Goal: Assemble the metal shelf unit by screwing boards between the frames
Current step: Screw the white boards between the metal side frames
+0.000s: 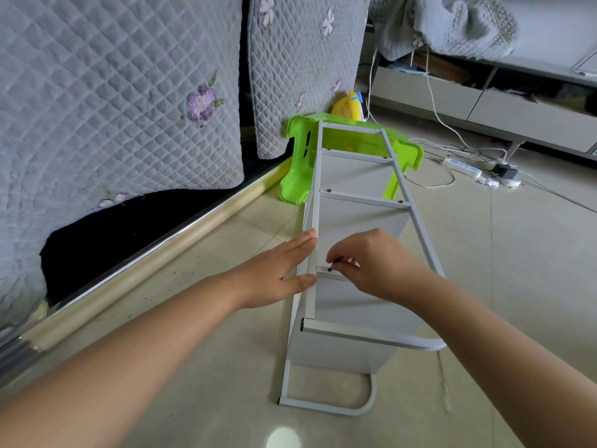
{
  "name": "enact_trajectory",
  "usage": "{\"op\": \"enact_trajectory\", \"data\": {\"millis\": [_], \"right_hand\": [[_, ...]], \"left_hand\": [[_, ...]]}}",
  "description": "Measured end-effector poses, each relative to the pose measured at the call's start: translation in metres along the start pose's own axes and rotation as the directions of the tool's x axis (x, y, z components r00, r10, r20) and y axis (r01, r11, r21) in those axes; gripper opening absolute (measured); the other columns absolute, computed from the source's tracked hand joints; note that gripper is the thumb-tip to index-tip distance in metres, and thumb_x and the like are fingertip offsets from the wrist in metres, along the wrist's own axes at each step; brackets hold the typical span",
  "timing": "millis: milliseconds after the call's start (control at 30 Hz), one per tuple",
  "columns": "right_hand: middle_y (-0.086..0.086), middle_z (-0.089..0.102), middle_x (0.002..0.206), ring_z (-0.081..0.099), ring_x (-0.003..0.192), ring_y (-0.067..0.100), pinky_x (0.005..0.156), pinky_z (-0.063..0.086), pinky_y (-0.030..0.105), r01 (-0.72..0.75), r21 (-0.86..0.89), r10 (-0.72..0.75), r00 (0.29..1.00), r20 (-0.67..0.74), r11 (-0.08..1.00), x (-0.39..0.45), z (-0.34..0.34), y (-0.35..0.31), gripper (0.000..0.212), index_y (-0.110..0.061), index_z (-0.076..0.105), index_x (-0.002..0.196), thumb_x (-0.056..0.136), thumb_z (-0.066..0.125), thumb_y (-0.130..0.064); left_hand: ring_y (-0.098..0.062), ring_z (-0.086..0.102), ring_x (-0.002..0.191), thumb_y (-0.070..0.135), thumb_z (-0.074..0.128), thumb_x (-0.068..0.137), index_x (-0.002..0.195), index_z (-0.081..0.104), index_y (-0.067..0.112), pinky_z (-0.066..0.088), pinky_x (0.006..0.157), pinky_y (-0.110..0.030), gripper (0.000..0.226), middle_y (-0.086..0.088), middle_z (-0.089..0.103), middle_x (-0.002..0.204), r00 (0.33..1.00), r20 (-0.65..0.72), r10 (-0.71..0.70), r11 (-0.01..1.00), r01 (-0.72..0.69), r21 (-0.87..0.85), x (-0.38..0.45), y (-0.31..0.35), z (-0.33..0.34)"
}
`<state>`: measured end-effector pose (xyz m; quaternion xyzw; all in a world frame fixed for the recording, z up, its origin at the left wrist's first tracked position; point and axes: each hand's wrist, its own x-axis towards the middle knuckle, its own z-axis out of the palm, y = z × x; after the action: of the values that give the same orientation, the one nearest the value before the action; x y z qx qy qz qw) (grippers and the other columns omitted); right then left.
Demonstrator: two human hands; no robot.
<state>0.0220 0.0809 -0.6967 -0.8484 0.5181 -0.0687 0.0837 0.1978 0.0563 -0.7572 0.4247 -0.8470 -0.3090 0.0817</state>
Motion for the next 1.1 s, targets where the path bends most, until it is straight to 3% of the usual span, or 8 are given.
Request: {"op": "enact_trajectory", "data": {"millis": [233, 367, 533, 667, 833, 933, 1033, 1100], "right_hand": [[0.001, 0.064, 0.104, 0.056, 0.097, 0.021, 0.08, 0.046, 0.03, 0.07, -0.182, -0.045, 0.99, 0.135, 0.981, 0.005, -0.006, -0.003, 0.026, -0.014, 0.064, 0.106, 0.091, 0.043, -0.009], [0.003, 0.061, 0.098, 0.055, 0.093, 0.023, 0.079, 0.047, 0.03, 0.083, -0.241, -0.034, 0.979, 0.199, 0.967, 0.014, -0.007, -0.006, 0.024, -0.016, 0.063, 0.101, 0.088, 0.044, -0.008], [0.005, 0.051, 0.083, 0.055, 0.083, 0.026, 0.073, 0.048, 0.034, 0.098, -0.311, -0.026, 0.973, 0.227, 0.945, 0.017, -0.002, -0.011, 0.016, -0.017, 0.056, 0.083, 0.086, 0.044, -0.006], [0.006, 0.06, 0.1, 0.057, 0.092, 0.025, 0.08, 0.049, 0.036, 0.051, -0.294, 0.015, 0.976, 0.219, 0.954, 0.017, -0.002, -0.006, 0.018, -0.014, 0.06, 0.099, 0.091, 0.044, -0.015], [0.006, 0.06, 0.101, 0.056, 0.094, 0.025, 0.078, 0.045, 0.035, 0.055, -0.309, 0.016, 0.975, 0.222, 0.95, 0.017, -0.001, -0.005, 0.024, -0.012, 0.058, 0.101, 0.096, 0.042, -0.029], [0.007, 0.057, 0.091, 0.053, 0.084, 0.026, 0.068, 0.04, 0.032, 0.049, -0.333, 0.019, 0.98, 0.198, 0.942, 0.017, 0.003, -0.005, 0.027, -0.012, 0.052, 0.087, 0.097, 0.039, -0.034], [0.001, 0.04, 0.067, 0.043, 0.075, 0.023, 0.064, 0.032, 0.027, 0.008, -0.334, 0.056, 0.982, 0.179, 0.943, 0.016, 0.004, -0.002, 0.041, -0.016, 0.032, 0.064, 0.097, 0.037, -0.039], [-0.002, 0.033, 0.061, 0.042, 0.072, 0.022, 0.059, 0.031, 0.028, -0.01, -0.311, 0.068, 0.982, 0.178, 0.95, 0.016, 0.004, -0.002, 0.046, -0.02, 0.025, 0.058, 0.096, 0.036, -0.042]], "left_hand": [[0.012, -0.003, 0.133, 0.034, 0.045, 0.095, 0.148, 0.002, 0.024, 0.004, 0.11, -0.011, 0.069, 0.024, -0.007, 0.148, 1.0, 0.006, -0.009, 1.0, 0.009, -0.027, -0.002, 0.001, -0.004], [0.015, -0.003, 0.13, 0.036, 0.045, 0.095, 0.148, 0.001, 0.026, 0.004, 0.106, -0.008, 0.07, 0.029, -0.01, 0.142, 1.0, 0.023, -0.013, 0.998, 0.014, -0.057, -0.004, 0.002, -0.005], [0.014, 0.0, 0.131, 0.038, 0.051, 0.092, 0.148, 0.005, 0.028, 0.005, 0.108, -0.01, 0.073, 0.023, -0.004, 0.152, 1.0, 0.004, -0.02, 0.993, 0.021, -0.115, -0.004, -0.001, -0.005], [0.016, 0.0, 0.129, 0.04, 0.052, 0.09, 0.148, 0.005, 0.028, 0.004, 0.106, -0.008, 0.075, 0.024, -0.002, 0.151, 1.0, -0.003, -0.028, 0.991, 0.027, -0.131, -0.003, -0.001, -0.005], [0.014, 0.002, 0.13, 0.041, 0.055, 0.088, 0.148, 0.005, 0.028, 0.006, 0.11, -0.011, 0.078, 0.022, -0.002, 0.151, 0.999, -0.006, -0.035, 0.99, 0.033, -0.137, -0.002, -0.001, -0.005], [0.015, 0.003, 0.129, 0.04, 0.055, 0.088, 0.148, 0.006, 0.027, 0.006, 0.108, -0.009, 0.078, 0.026, -0.001, 0.148, 0.999, -0.01, -0.035, 0.989, 0.034, -0.143, -0.002, -0.001, -0.005], [0.016, 0.001, 0.127, 0.038, 0.056, 0.089, 0.148, 0.005, 0.026, 0.005, 0.105, -0.006, 0.078, 0.03, -0.004, 0.138, 0.999, -0.008, -0.032, 0.991, 0.031, -0.131, -0.001, 0.0, -0.005], [0.016, 0.0, 0.127, 0.037, 0.056, 0.089, 0.148, 0.005, 0.026, 0.004, 0.103, -0.005, 0.079, 0.031, -0.005, 0.136, 0.999, -0.009, -0.031, 0.992, 0.03, -0.12, -0.001, 0.0, -0.006]]}}
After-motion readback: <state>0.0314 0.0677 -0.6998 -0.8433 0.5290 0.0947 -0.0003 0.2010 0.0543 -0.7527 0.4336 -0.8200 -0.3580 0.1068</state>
